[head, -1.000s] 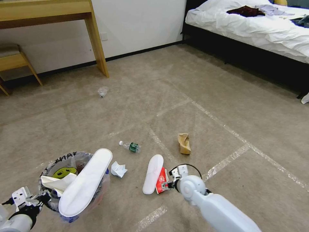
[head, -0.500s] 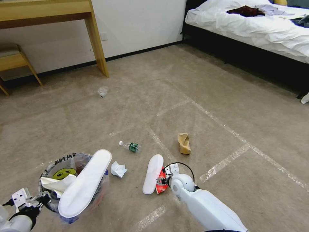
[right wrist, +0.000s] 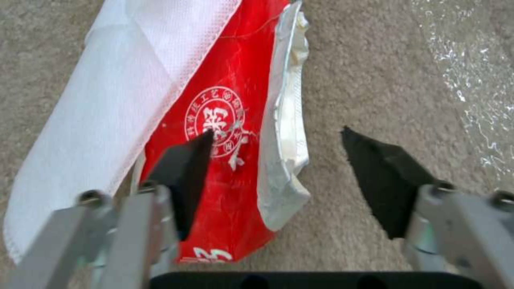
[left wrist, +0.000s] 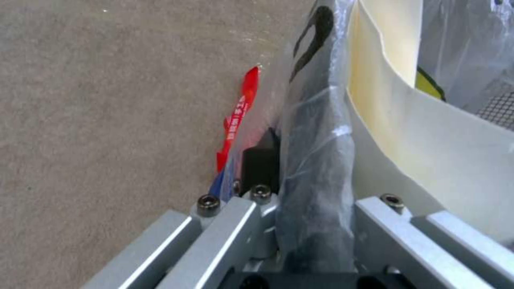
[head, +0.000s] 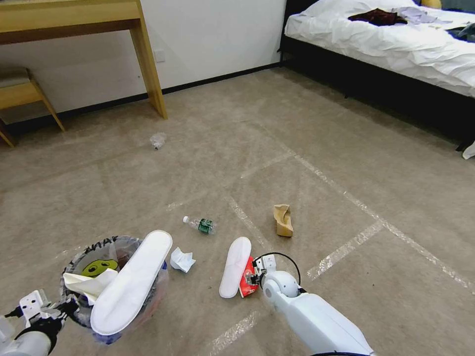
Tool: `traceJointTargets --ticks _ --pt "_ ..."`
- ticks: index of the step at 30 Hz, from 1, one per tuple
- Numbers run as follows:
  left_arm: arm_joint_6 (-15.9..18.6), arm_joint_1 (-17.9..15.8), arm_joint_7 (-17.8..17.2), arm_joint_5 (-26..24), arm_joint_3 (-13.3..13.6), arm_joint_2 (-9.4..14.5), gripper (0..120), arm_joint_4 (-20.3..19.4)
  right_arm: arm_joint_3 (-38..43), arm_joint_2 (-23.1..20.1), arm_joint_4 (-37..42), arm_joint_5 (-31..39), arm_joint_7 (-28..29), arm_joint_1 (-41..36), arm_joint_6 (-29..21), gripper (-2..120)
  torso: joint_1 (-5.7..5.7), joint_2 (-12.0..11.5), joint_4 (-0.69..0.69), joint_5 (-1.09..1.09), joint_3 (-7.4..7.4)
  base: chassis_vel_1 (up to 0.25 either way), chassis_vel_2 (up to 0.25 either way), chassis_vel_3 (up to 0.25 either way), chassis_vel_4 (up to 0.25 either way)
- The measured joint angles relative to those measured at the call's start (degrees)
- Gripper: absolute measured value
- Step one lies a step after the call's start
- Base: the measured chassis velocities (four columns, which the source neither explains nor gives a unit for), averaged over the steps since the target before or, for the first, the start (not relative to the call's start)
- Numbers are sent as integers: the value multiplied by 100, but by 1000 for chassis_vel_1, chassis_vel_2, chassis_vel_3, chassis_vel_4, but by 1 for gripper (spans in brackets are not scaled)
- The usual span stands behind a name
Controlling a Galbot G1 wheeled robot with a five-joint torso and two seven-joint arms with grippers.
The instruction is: Pick up the trash bin and place the garbage on the floor into it.
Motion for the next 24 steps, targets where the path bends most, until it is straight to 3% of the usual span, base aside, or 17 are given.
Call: traceJointTargets --ticks 4,10,12,14,20,24 --pt "-4 -6 5 3 5 -1 1 14 -11 27 -84 -101 -63 10 100 50 0 0 0 0 0 0 0 0 0" --pt "-8 -21 10 6 9 2 1 41 -25 78 -226 -234 -156 15 237 27 0 0 0 0 0 0 0 0 0" --pt "-9 -23 11 7 11 2 1 46 -29 90 -261 -262 -178 16 270 26 0 0 0 0 0 0 0 0 0" --pt "-14 -34 16 15 24 0 1 73 -37 143 -427 -380 -261 20 396 16 0 0 1 1 0 0 0 0 0" --pt "-28 -60 21 47 58 -7 1 118 -31 188 -615 -524 -392 9 570 2 0 0 0 0 0 0 0 0 0" --pt "-32 -78 23 57 67 -8 1 131 -8 161 -576 -559 -415 -33 633 0 0 0 0 0 0 0 0 0 0"
